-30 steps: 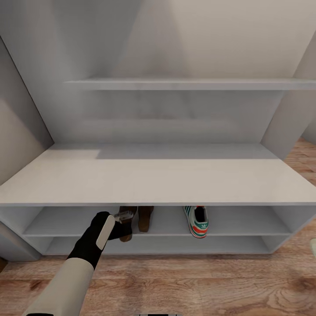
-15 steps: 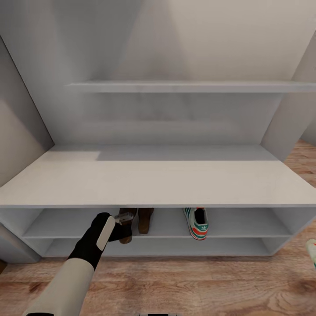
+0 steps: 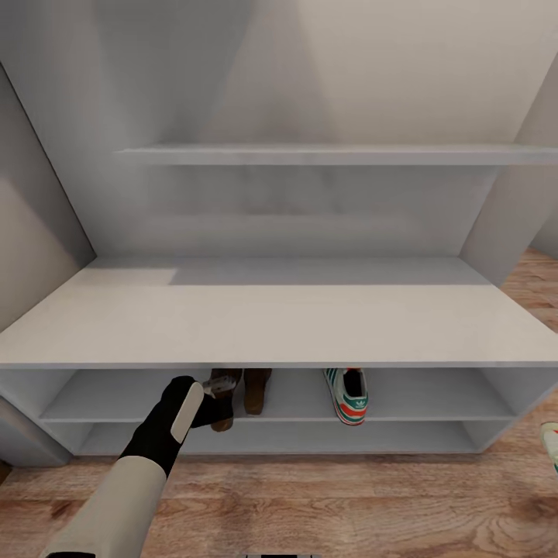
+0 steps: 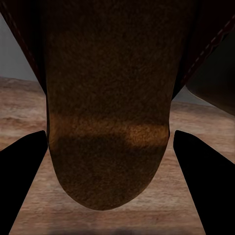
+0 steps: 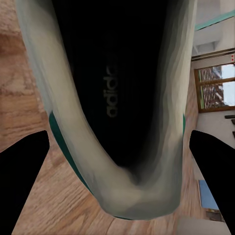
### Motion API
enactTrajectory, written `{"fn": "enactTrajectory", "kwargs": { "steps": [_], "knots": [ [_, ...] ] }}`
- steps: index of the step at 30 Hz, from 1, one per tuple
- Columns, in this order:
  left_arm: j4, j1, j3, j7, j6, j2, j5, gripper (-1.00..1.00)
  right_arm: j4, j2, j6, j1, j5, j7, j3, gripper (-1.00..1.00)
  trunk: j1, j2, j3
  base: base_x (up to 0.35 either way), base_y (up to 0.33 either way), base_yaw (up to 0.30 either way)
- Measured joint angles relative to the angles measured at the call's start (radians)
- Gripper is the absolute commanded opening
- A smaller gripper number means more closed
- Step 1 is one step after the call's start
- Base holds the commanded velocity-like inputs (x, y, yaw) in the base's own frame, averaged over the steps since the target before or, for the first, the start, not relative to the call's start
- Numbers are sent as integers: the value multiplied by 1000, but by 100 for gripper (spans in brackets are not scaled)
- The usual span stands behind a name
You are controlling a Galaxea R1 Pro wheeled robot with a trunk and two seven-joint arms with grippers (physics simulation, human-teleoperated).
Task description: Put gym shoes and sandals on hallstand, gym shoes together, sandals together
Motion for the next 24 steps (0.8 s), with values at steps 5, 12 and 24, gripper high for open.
{"fn": "enactTrajectory", "kwargs": {
  "steps": [5,12,24],
  "knots": [
    [0,0,0,0,0,0,0,-100,0,0,1,0,0,0,0,-100,0,0,0,0,0,0],
    [0,0,0,0,0,0,0,-100,0,0,2,0,0,0,0,-100,0,0,0,0,0,0],
    [0,0,-1,0,1,0,-1,-100,0,0,3,0,0,1,0,-100,0,0,0,0,0,0]
  ]
}}
